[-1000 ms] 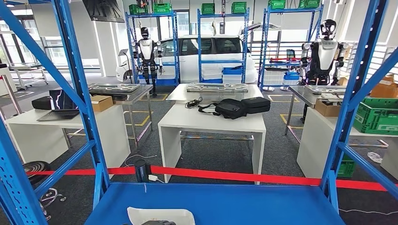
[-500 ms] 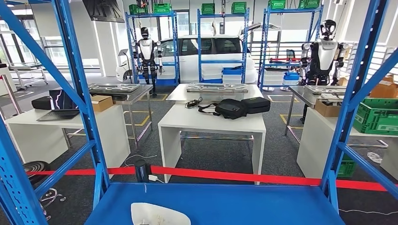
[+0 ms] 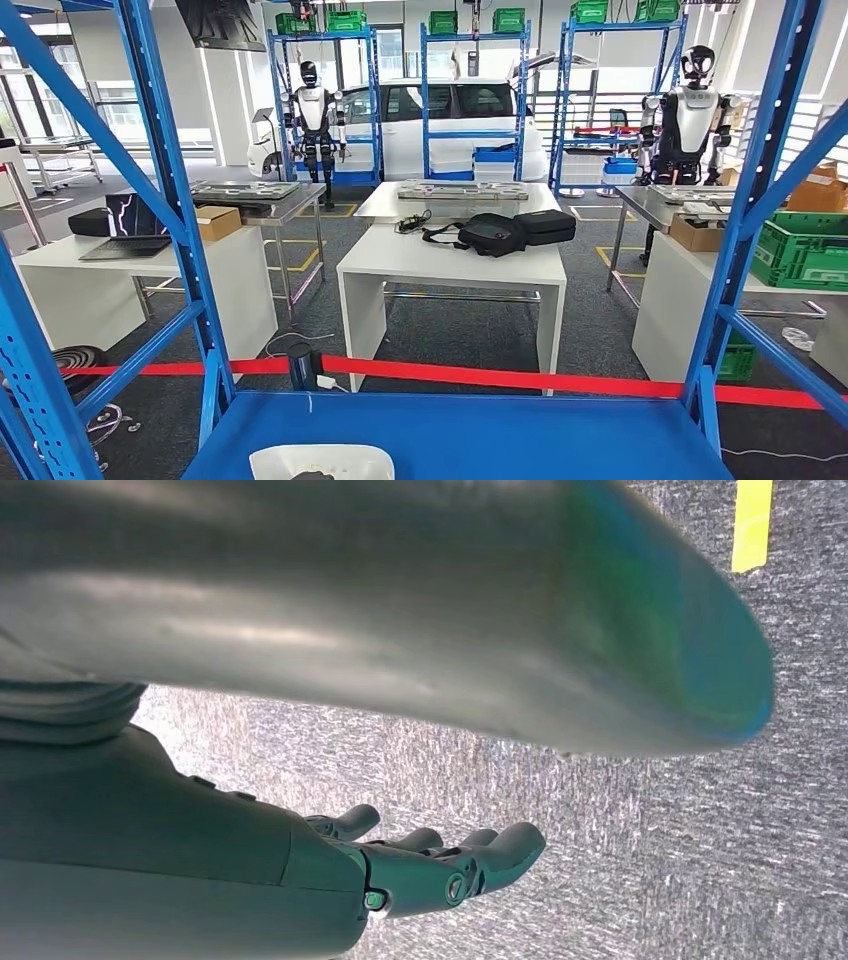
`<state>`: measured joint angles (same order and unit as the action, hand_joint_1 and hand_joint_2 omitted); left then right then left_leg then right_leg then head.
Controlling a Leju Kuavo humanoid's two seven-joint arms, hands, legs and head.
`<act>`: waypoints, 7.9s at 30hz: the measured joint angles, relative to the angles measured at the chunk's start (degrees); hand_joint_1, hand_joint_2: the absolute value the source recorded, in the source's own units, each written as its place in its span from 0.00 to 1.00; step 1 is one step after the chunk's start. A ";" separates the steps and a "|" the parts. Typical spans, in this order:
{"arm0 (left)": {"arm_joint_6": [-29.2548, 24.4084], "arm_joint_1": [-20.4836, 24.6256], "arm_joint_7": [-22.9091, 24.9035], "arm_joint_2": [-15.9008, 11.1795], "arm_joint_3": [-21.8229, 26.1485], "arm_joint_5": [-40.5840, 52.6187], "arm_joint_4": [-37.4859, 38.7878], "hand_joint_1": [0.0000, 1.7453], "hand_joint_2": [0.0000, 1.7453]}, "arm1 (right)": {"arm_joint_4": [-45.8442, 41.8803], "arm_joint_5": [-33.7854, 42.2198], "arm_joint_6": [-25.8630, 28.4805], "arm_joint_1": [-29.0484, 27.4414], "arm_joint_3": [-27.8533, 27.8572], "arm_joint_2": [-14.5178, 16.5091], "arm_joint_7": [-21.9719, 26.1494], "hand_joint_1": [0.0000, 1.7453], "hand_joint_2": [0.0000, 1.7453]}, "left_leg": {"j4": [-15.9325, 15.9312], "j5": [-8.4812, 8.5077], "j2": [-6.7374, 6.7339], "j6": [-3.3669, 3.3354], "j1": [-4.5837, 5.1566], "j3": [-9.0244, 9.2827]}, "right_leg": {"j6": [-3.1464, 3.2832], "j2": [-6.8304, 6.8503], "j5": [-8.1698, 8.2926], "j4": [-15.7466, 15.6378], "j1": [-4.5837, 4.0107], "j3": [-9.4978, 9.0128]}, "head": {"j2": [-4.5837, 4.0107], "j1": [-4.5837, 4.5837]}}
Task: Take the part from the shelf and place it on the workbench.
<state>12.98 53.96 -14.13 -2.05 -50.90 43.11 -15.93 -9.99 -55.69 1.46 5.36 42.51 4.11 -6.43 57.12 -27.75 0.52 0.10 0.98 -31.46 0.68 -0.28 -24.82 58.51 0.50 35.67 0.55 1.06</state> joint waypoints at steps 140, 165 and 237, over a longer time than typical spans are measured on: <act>21.63 -12.19 -6.79 4.33 29.29 -74.47 -67.59 1.00 1.00 | 0.01 1.81 1.96 -1.58 7.39 1.64 1.28 0.00 0.00 | 1.83 1.31 -0.41 0.45 -1.74 -2.32 | -3.27 -0.16 -3.24 3.77 1.65 -0.34 | 0.00 0.14; 20.81 -14.38 -6.74 6.76 27.38 -71.87 -67.90 1.00 1.00 | 0.00 2.31 2.73 -2.10 9.94 2.36 2.45 0.00 0.00 | 0.46 1.52 -0.78 -1.63 -0.48 -1.48 | -2.56 0.01 -7.37 13.91 0.99 8.03 | 0.00 0.01; 18.16 -13.80 -11.08 0.63 36.51 -64.18 -55.92 1.00 1.00 | -0.09 0.04 -3.93 -1.17 9.86 2.13 5.36 0.00 0.00 | 1.94 6.35 -1.00 0.55 -0.62 -7.23 | -0.23 0.31 -6.18 0.24 -0.05 -6.12 | -0.02 0.06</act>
<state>31.13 40.16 -25.21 -1.42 -14.40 -21.08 -71.85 -10.08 -55.65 -2.47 4.19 52.37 6.24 -1.07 59.06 -21.40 -0.49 0.65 0.36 -38.69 0.45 0.03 -30.99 58.76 0.45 29.55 0.52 1.12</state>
